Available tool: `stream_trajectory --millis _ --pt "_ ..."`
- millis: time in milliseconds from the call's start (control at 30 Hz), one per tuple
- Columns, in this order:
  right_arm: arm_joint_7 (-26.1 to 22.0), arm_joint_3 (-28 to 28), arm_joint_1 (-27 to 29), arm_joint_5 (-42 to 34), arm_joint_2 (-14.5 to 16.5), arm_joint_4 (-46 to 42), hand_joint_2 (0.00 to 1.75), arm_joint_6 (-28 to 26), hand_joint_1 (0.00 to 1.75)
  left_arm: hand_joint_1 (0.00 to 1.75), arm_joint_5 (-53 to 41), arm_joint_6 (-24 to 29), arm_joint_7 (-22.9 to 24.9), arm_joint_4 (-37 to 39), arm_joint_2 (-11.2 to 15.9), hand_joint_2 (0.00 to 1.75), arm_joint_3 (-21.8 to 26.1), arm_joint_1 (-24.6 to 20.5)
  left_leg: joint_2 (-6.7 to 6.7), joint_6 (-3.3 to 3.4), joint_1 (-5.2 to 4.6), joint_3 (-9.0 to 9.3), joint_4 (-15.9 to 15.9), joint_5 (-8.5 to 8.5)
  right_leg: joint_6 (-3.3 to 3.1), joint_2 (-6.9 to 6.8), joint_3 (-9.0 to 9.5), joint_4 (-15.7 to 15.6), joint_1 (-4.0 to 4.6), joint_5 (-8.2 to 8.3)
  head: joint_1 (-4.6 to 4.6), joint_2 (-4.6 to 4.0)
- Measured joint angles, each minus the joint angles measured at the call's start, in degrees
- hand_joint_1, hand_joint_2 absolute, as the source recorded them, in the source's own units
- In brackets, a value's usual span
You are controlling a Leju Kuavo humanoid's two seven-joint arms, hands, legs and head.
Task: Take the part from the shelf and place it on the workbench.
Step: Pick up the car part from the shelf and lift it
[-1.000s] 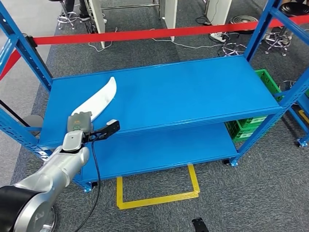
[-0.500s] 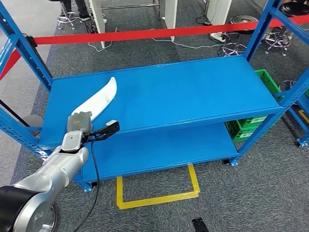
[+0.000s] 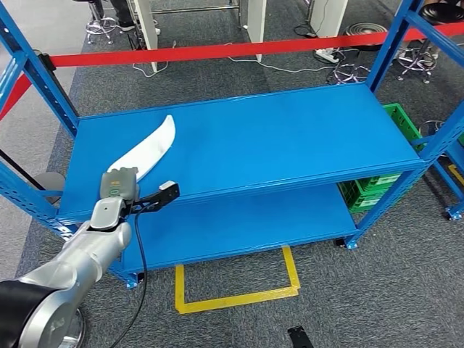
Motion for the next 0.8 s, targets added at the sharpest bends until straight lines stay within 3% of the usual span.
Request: stream_trajectory --millis 167,300,400,567,800 --pt "-0.9 -0.3 0.4 -1.9 0.0 0.0 1.75 -0.2 0.0 1.75 0.2 12.9 -11.2 -2.4 -3.2 1.75 0.2 0.3 -0.15 0.08 -0.03 -0.12 0.0 0.04 0.02 -0.15 -0.03 -0.1 0.01 0.0 0.02 0.0" --pt "-1.0 -1.1 0.6 -3.3 0.0 0.0 1.75 -0.3 0.0 1.75 2.2 14.6 -17.6 -12.1 -6.7 1.75 -2.7 2.2 -0.01 0.2 -0.05 -0.14 0.0 -0.06 0.08 0.03 -0.02 -0.2 -0.02 0.04 0.01 0.0" --pt "-1.1 -1.7 0.6 -4.0 0.0 0.0 1.75 -0.4 0.0 1.75 4.7 14.7 -18.6 -20.8 -7.6 1.75 -7.1 4.3 0.01 0.26 -0.05 -0.15 0.0 -0.11 0.12 0.03 -0.02 -0.3 -0.02 0.02 0.01 0.0" --pt "-1.3 -2.5 0.6 -4.6 0.0 0.0 1.75 -0.5 0.0 1.75 7.8 14.8 -18.3 -32.2 -6.9 1.75 -14.5 7.4 -0.02 0.28 -0.05 -0.18 0.0 -0.12 0.17 -0.03 -0.02 -0.3 -0.01 -0.02 0.01 0.0" --pt "-1.6 -3.0 0.7 -4.9 0.0 0.0 1.75 -0.7 0.0 1.75 8.6 14.8 -18.7 -42.2 -5.7 1.75 -19.7 9.9 -0.01 0.28 -0.05 -0.18 0.0 -0.12 0.18 -0.03 -0.01 -0.3 -0.01 -0.02 0.01 0.0"
